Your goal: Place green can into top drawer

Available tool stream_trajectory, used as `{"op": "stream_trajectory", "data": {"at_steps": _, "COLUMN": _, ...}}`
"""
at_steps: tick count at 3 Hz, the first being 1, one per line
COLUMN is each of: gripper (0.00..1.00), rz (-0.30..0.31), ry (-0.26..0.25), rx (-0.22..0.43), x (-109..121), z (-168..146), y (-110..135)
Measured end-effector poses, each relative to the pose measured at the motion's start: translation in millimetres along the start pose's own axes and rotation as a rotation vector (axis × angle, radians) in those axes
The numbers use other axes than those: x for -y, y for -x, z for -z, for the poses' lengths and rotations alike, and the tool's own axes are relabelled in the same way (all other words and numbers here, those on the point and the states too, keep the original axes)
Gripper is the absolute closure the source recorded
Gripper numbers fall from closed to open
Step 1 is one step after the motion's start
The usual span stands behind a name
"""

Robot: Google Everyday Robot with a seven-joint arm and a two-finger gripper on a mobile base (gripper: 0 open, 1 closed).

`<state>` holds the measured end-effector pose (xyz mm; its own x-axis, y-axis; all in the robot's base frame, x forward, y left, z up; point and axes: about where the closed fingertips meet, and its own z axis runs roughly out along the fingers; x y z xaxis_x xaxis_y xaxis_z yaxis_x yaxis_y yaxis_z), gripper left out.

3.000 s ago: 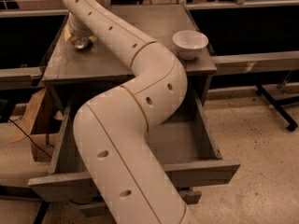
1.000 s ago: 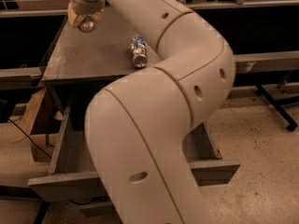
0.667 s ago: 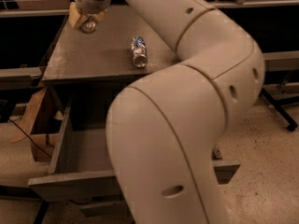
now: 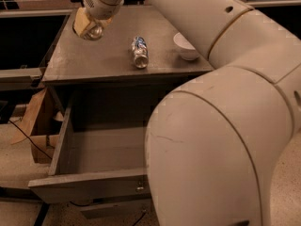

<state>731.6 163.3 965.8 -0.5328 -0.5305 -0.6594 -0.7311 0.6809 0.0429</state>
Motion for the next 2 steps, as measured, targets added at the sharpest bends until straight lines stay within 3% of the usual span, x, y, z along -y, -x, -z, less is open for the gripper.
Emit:
{"op": "stream_trajectory", "data": {"at_steps": 1, "gripper": 1.0, "rz": 0.031, "ry": 0.027, "rx": 0.004, "x": -4, "z": -3, "y": 0}}
{"op": "stream_trajectory", "data": {"at_steps": 2, "gripper": 1.0, "rz": 0.081, "ry": 0.07, "rx": 0.04, "x": -9, "z": 13, "y": -7}}
